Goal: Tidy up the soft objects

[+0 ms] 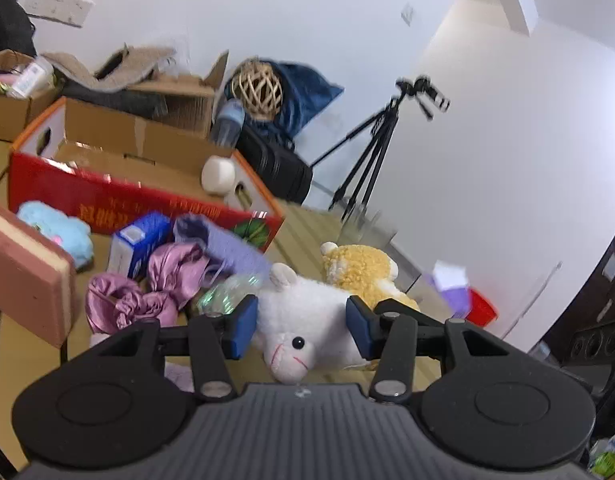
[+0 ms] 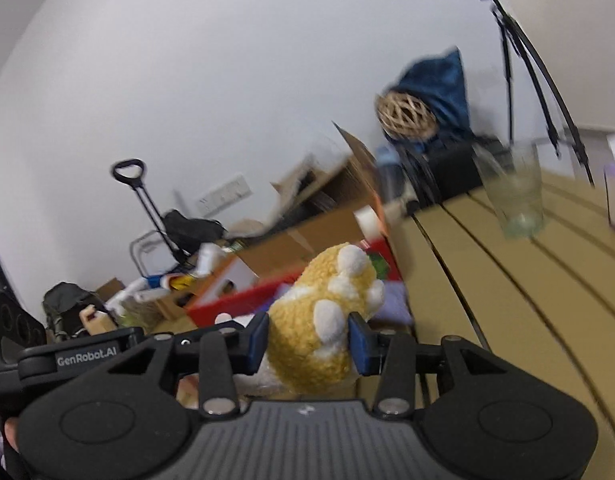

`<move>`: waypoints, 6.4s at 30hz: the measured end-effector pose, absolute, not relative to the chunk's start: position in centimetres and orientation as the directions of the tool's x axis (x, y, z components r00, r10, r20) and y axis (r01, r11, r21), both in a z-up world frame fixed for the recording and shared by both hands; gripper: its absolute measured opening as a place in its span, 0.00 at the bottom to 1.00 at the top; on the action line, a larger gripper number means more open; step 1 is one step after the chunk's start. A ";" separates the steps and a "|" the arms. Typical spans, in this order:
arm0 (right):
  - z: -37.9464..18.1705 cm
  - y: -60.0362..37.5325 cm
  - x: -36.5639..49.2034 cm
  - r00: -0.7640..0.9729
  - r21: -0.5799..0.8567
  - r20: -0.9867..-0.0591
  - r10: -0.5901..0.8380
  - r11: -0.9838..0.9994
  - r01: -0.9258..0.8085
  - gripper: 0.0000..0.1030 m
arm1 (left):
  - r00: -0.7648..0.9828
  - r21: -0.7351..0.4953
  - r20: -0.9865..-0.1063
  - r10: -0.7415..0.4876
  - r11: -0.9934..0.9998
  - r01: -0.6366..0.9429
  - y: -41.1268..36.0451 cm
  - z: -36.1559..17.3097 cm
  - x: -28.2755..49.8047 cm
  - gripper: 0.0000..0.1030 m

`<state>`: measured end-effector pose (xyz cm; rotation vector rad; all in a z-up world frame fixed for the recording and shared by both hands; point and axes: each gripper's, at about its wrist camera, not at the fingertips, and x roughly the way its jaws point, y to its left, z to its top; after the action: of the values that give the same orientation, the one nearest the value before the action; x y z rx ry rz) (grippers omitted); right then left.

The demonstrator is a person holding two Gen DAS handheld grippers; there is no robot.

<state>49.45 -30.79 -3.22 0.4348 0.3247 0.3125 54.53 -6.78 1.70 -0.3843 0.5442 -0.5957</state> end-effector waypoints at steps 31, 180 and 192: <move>-2.1 -27.5 78.2 0.805 0.230 -0.536 0.256 0.961 -0.152 0.44 | 0.692 -0.460 -0.554 -0.464 0.863 0.210 -7.2 0.7 79.4 0.43; 5.2 -23.2 39.9 0.890 0.005 -0.258 0.375 0.922 -0.387 0.56 | 0.942 -0.083 -0.254 -0.218 0.976 0.203 3.9 6.8 34.1 0.79; -2.0 -23.9 33.3 0.880 0.211 -0.294 0.374 0.923 -0.323 0.60 | 0.935 -0.102 -0.295 -0.197 0.979 0.174 3.7 3.8 32.7 0.78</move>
<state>33.28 -23.91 -2.02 0.1575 0.3367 0.3649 32.73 3.65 3.84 -0.0745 0.3087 -0.1900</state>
